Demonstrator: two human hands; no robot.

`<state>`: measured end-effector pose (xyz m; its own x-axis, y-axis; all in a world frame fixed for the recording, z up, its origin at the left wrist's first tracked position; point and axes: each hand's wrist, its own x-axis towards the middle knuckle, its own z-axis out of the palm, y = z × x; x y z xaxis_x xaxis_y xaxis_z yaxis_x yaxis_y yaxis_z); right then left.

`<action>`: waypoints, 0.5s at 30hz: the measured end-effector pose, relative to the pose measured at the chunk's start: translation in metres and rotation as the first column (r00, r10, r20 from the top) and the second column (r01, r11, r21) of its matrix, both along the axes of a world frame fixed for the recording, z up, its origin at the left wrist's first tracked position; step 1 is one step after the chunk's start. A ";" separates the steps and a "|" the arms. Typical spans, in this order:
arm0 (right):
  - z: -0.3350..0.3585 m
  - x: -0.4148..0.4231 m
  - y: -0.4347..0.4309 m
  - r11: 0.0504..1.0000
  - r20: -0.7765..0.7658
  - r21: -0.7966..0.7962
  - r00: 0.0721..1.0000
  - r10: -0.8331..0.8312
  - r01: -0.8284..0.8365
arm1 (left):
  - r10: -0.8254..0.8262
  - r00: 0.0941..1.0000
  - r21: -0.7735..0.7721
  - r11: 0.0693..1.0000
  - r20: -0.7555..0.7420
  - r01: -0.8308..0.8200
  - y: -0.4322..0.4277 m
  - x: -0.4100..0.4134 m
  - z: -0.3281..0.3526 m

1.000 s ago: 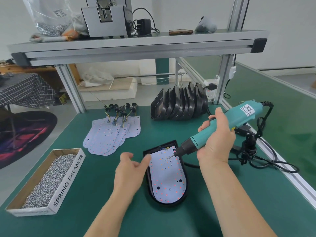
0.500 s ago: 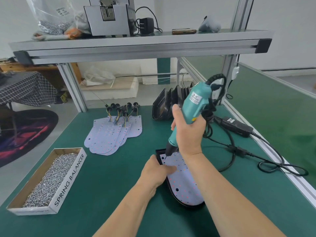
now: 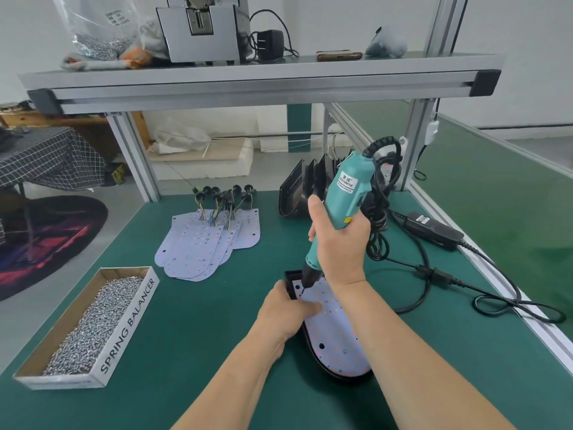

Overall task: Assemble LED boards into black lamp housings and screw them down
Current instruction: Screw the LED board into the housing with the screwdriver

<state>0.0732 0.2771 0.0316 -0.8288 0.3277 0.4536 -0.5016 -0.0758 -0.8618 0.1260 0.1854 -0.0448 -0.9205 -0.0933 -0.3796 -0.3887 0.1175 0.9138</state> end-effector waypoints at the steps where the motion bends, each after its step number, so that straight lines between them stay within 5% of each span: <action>1: 0.000 0.000 -0.001 1.000 0.000 0.000 1.000 -0.001 0.001 | -0.007 1.000 -0.005 1.000 -0.007 0.007 0.000 0.000 0.000; 15: -0.001 0.002 -0.012 0.996 -0.014 0.071 0.998 0.059 -0.058 | 0.006 1.000 0.008 1.000 -0.009 -0.006 0.000 0.000 0.000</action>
<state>0.0749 0.2655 0.0309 -0.8377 0.2457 0.4876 -0.5123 -0.0445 -0.8577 0.1257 0.1858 -0.0443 -0.9234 -0.0954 -0.3717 -0.3808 0.1081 0.9183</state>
